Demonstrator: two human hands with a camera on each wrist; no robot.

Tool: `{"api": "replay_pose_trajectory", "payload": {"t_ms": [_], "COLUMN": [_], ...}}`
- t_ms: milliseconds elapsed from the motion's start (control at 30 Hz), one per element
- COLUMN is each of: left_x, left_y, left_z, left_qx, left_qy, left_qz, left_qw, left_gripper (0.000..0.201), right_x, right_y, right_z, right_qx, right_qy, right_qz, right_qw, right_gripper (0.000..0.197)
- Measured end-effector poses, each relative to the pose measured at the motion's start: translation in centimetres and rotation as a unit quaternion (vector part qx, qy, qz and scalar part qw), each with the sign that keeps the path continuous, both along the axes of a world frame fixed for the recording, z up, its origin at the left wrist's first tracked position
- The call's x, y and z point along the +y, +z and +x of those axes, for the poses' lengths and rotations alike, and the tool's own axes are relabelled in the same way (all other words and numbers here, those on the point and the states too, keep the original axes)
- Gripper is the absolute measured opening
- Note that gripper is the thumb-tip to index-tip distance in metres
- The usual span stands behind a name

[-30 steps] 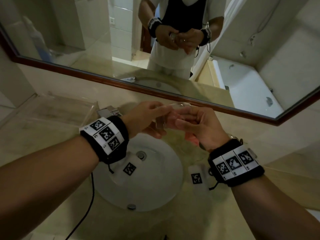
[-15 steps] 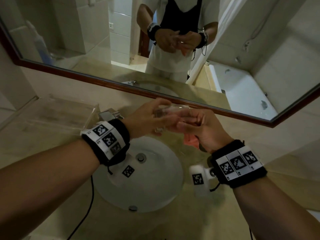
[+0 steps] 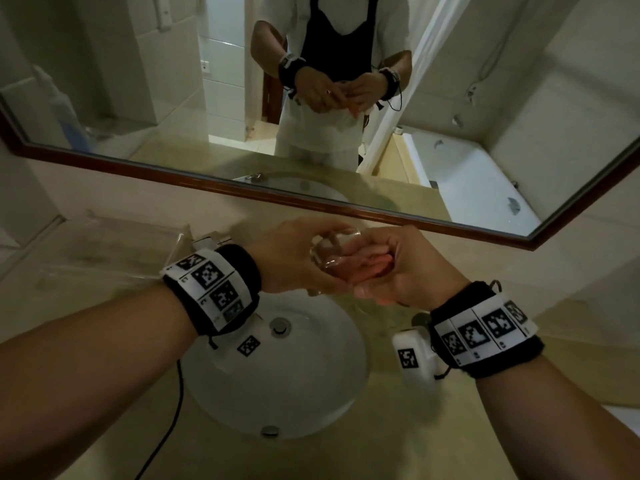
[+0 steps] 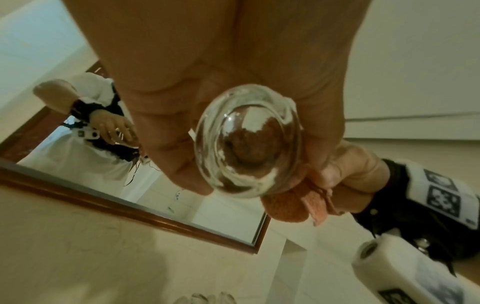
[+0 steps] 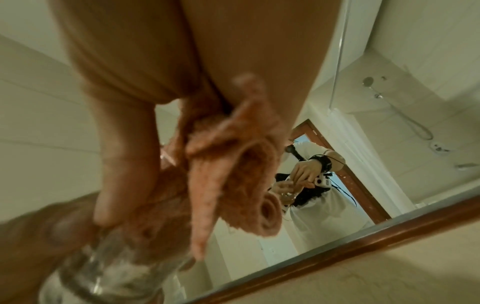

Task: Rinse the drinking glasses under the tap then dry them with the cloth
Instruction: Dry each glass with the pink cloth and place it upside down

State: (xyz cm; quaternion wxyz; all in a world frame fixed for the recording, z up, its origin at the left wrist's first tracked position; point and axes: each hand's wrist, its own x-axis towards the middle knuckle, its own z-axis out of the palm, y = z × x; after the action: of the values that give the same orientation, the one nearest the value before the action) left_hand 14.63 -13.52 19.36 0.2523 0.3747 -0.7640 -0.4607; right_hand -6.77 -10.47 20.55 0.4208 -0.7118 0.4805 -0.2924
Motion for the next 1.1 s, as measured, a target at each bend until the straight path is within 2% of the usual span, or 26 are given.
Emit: {"api": "replay_pose_trajectory", "payload": {"t_ms": [100,200,267,333,533,633,700,800,967,1100], "left_x": [-0.4,-0.6,-0.9,-1.1,-0.4,-0.6,-0.7,-0.8,-0.9,-0.6], "left_y": [-0.3,-0.4,-0.4,-0.4,0.0,-0.2,-0.1,0.1,0.5,1.2], "left_z": [0.3,0.4,0.5,0.4,-1.5,-1.5,-1.3,-0.9,-0.6,-0.7], "left_qx": [0.042,0.111,0.157,0.204,0.287,0.266,0.267,0.244,0.194,0.193], "left_qy": [0.035,0.103,0.159,0.188,0.191,0.19,0.185,0.18,0.164,0.146], "left_qz": [0.03,0.066,0.079,0.091,0.135,0.115,0.11,0.083,0.046,0.042], "left_qw": [0.998,0.986,0.971,0.956,0.929,0.938,0.939,0.949,0.966,0.969], "left_gripper": [0.06,0.052,0.042,0.041,0.049,0.082,0.093,0.086,0.078,0.056], "right_x": [0.0,-0.1,-0.3,-0.3,0.3,0.2,-0.1,-0.3,-0.5,-0.8], "right_y": [0.7,1.2,1.1,0.9,0.4,-0.3,-0.7,-0.7,-0.7,-0.3], "right_z": [0.0,0.1,0.6,1.7,5.8,6.3,6.3,6.3,5.1,4.5], "right_qx": [-0.053,-0.172,-0.237,-0.288,-0.314,-0.356,-0.363,-0.377,-0.468,-0.461], "right_qy": [-0.073,-0.157,-0.178,-0.194,-0.204,-0.186,-0.181,-0.153,-0.138,-0.117], "right_qz": [-0.052,-0.094,-0.103,-0.1,-0.034,0.006,0.009,0.045,0.114,0.067], "right_qw": [0.995,0.968,0.95,0.933,0.927,0.916,0.914,0.912,0.866,0.877], "right_gripper": [0.051,0.05,0.043,0.032,0.02,0.025,0.039,0.06,0.055,0.059]}}
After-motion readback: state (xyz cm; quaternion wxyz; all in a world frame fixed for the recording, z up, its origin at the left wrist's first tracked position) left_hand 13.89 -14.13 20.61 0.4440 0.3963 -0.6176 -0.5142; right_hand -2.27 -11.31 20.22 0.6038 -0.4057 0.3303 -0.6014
